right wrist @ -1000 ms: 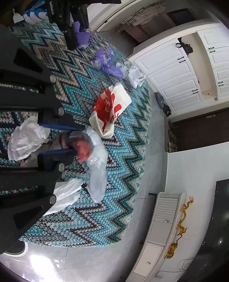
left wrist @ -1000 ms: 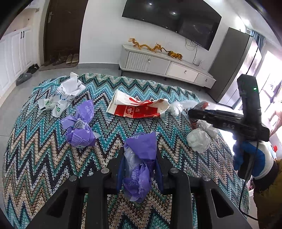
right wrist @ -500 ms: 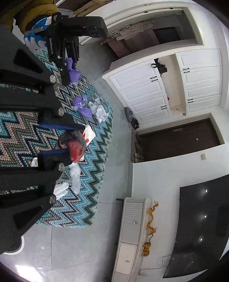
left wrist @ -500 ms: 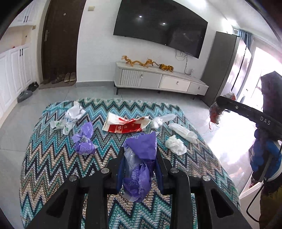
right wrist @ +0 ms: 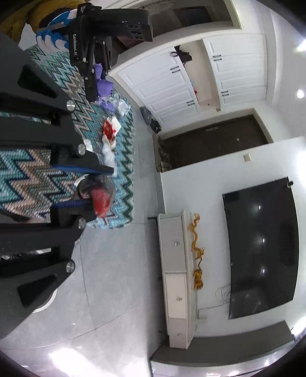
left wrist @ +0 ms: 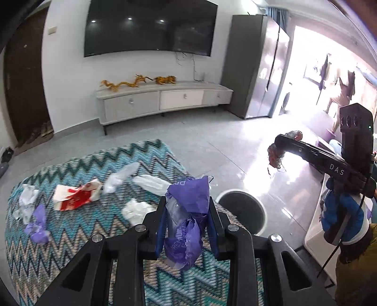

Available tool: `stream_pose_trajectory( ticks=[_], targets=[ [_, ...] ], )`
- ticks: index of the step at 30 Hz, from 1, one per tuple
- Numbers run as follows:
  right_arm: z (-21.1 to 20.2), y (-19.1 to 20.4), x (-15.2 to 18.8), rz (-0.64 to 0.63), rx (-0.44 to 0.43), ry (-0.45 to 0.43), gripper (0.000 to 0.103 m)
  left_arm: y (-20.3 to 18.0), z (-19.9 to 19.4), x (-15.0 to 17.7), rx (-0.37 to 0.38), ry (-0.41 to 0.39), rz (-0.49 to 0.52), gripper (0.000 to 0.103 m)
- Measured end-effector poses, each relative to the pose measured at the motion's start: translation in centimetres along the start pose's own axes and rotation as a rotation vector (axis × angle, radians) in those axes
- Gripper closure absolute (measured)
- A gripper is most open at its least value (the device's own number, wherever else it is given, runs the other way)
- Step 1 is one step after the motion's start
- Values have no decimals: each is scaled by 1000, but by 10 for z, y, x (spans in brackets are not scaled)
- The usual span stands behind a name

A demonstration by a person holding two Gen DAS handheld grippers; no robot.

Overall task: Collect trash
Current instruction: 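Carry both items over the white bin and open both grippers to drop them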

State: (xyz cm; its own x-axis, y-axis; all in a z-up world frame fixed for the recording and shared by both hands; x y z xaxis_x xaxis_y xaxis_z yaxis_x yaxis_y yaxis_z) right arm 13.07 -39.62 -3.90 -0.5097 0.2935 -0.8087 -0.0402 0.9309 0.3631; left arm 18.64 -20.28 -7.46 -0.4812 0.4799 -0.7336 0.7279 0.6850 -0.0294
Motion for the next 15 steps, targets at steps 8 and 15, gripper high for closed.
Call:
stream_pose_trajectory(
  ticks=[8, 15],
  targets=[
    [0, -128, 46, 234, 111, 37, 86, -101, 116, -29, 147, 160, 78, 74],
    [25, -222, 99, 436, 192, 113, 84, -151, 214, -31, 216, 302, 53, 74]
  ],
)
Point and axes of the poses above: each gripper's, at about its wrist camera, not at the fingertips, and z roughly the way its jaws point, y to its left, x to its underside, the point moved 4 cm from there along z, roughly the way its jaws point, and after that the axes turned 8 degrees about z, right-handed, at the moved point
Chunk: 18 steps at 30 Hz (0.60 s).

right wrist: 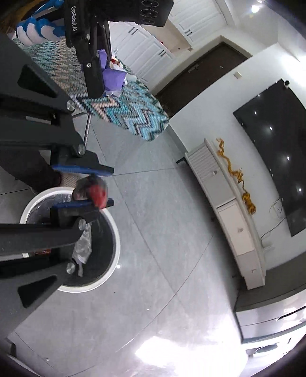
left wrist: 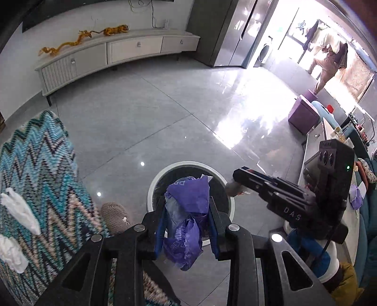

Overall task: Collect trash
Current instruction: 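Carry both items over the white bin and open both grippers to drop them, then move both open grippers back over the ottoman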

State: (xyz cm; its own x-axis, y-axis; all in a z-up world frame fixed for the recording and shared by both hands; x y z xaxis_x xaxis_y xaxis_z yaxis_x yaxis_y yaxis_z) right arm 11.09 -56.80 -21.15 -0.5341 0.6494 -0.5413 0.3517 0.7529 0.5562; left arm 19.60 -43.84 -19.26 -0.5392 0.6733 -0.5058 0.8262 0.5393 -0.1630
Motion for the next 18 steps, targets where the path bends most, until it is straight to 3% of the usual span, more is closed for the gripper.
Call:
stream_pose_trajectory(
  ticks=[9, 11, 13, 15, 18],
  targets=[
    [55, -48, 13, 105, 66, 72, 84, 4, 77, -10, 65, 89, -91, 71],
    [63, -58, 15, 115, 97, 85, 84, 7, 82, -7, 95, 95, -115, 65],
    [64, -66, 18, 127, 103, 87, 83, 8, 82, -5, 106, 92, -130, 45],
    [62, -70, 20, 133, 120, 83, 80, 11, 80, -4, 101, 82, -137, 33],
    [53, -79, 21, 146, 142, 72, 72, 8, 77, -6, 110, 76, -134, 33]
  ],
)
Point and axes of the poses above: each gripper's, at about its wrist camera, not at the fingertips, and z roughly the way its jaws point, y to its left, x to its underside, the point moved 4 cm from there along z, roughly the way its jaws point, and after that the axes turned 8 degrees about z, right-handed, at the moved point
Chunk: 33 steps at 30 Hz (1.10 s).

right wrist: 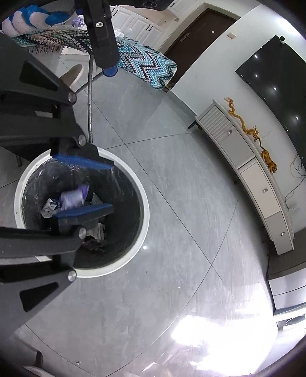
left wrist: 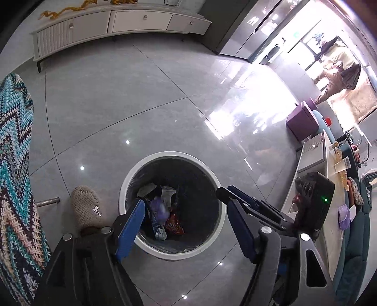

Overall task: Collect trash
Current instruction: 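Move both open grippers back over the ottoman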

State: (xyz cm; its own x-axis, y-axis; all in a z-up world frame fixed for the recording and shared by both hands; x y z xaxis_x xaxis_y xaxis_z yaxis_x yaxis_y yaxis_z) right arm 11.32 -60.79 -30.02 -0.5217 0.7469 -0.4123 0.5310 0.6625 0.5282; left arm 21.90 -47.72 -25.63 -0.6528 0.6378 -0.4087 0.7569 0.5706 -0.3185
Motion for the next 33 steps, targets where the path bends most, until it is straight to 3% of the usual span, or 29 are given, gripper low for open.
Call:
stream_pose_trajectory(
  ticks=[8, 18, 26, 33],
  targets=[
    [-42, 18, -5, -39, -7, -64, 72, -18, -49, 4, -60, -89, 55, 33],
    [-137, 104, -4, -178, -70, -222, 71, -13, -160, 38, -204, -266, 106, 33],
    [-189, 194, 26, -327, -131, -271, 67, 31, -241, 96, -285, -356, 73, 33],
    [-205, 257, 55, -424, -167, -263, 57, 94, -302, 158, -356, -425, -25, 32]
  ],
)
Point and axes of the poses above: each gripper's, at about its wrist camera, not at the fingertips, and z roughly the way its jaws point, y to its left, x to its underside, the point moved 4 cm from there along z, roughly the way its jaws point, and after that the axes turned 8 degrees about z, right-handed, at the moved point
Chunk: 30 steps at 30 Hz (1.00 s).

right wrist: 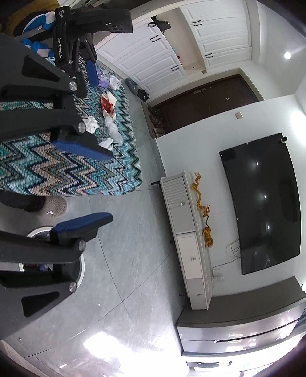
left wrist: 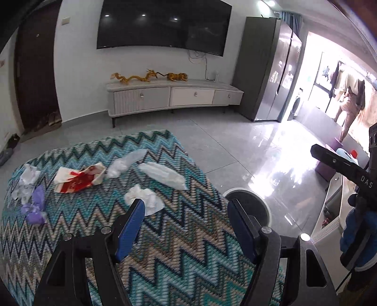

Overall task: Collect trash
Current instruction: 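Move both open grippers back over the ottoman, then grasp a crumpled white tissue with the left gripper while the right grasps a white tissue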

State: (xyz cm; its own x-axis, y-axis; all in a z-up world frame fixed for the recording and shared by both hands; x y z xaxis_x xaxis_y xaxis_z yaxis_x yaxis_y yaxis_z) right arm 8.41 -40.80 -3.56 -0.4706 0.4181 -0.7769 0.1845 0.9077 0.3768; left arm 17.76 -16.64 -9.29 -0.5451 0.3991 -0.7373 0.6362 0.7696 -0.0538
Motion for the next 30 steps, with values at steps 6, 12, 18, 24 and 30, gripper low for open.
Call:
stream_pose_trajectory(
  ticks=[6, 12, 18, 24, 30],
  targets=[
    [15, 46, 3, -56, -45, 36, 56, 80, -21, 43, -101, 14, -87, 32],
    [49, 72, 16, -99, -68, 108, 56, 154, -22, 87, -187, 63, -213, 32],
    [99, 83, 26, -120, -80, 197, 55, 181, -13, 94, -183, 93, -263, 32],
    [167, 80, 40, -148, -82, 329, 55, 140, 40, 67, -18, 147, -174, 29],
    [228, 78, 55, -211, -77, 454, 55, 92, 107, 34, 51, 223, -40, 29]
  ],
)
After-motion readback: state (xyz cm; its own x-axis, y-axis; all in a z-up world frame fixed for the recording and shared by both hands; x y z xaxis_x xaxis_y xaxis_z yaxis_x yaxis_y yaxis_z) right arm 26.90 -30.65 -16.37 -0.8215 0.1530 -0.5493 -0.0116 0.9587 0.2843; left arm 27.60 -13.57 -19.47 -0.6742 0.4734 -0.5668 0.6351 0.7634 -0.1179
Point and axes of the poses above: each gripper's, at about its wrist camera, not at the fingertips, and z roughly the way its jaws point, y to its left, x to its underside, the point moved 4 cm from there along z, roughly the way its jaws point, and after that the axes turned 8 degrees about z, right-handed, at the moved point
